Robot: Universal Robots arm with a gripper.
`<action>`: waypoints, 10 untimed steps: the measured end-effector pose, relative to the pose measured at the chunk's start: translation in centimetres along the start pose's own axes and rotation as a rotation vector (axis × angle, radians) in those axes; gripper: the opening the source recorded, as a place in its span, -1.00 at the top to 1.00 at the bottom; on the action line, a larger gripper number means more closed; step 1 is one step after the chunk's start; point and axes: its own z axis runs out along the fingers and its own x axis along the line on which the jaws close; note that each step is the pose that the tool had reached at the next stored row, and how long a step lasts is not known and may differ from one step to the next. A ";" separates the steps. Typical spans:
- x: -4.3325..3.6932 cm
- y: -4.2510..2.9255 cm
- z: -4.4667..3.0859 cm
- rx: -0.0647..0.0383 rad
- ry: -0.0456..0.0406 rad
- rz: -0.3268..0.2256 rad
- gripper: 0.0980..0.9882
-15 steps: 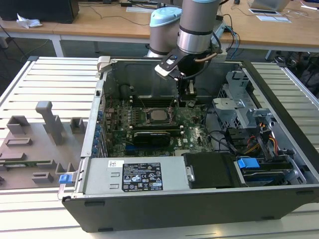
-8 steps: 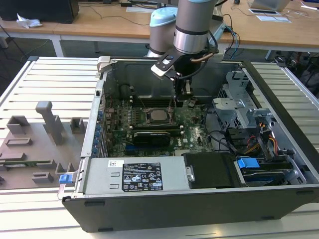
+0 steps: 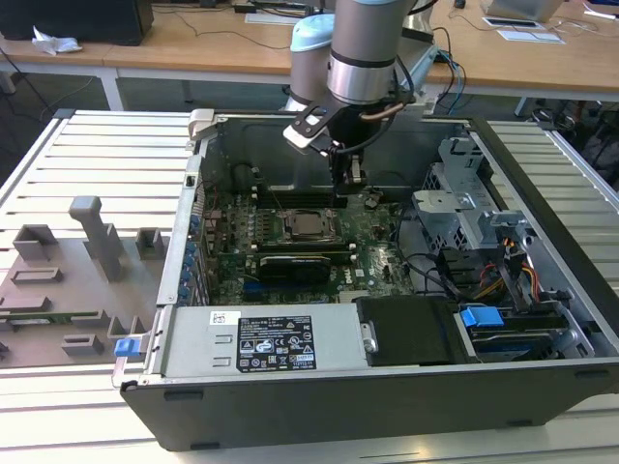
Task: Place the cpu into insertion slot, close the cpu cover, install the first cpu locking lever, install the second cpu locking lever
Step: 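Close the cpu cover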
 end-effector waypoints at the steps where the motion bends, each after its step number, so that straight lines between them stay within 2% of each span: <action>1: 0.01 -0.08 0.01 0.000 0.0000 0.000 0.98; 2: 0.02 -0.17 0.02 0.000 0.0000 0.000 0.98; 8: 0.15 -1.90 0.20 0.000 0.0000 0.000 0.98; 10: 0.17 -2.15 0.22 0.000 0.0000 0.000 0.98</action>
